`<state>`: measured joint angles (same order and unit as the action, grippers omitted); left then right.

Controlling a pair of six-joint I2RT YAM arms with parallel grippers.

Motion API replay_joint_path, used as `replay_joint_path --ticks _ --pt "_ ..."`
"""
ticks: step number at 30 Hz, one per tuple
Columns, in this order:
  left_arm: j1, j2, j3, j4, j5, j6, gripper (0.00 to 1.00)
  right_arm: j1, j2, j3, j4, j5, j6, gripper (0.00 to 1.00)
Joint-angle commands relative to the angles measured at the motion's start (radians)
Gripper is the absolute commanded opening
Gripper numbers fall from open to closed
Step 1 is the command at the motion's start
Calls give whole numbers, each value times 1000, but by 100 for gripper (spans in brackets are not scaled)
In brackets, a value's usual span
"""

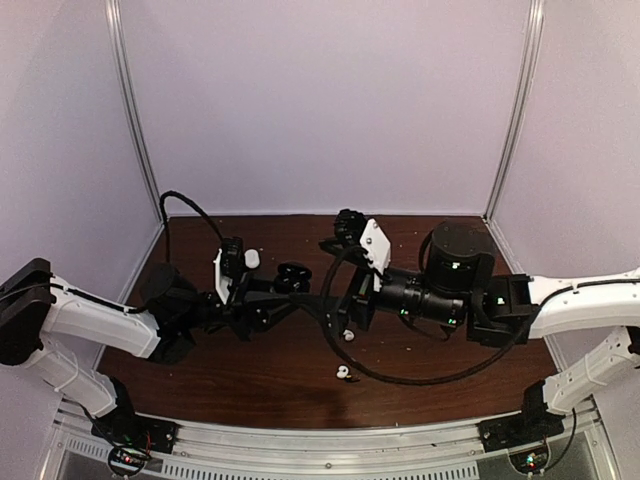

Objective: Insert the wireless bluetooth earbuds into the charging case
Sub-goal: Adjust the right earbud in the right side groove of the charging case.

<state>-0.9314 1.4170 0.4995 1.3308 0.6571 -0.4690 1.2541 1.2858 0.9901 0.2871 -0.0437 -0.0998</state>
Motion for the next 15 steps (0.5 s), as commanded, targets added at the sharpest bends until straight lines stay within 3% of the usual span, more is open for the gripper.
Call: replay_joint_path --ticks 1,15 --pt "-4 -18 -2 40 -5 15 2 -1 22 29 -38 26 18 100" --pt "-4 -16 -1 45 -1 17 2 -33 -5 13 -38 49 48 100"
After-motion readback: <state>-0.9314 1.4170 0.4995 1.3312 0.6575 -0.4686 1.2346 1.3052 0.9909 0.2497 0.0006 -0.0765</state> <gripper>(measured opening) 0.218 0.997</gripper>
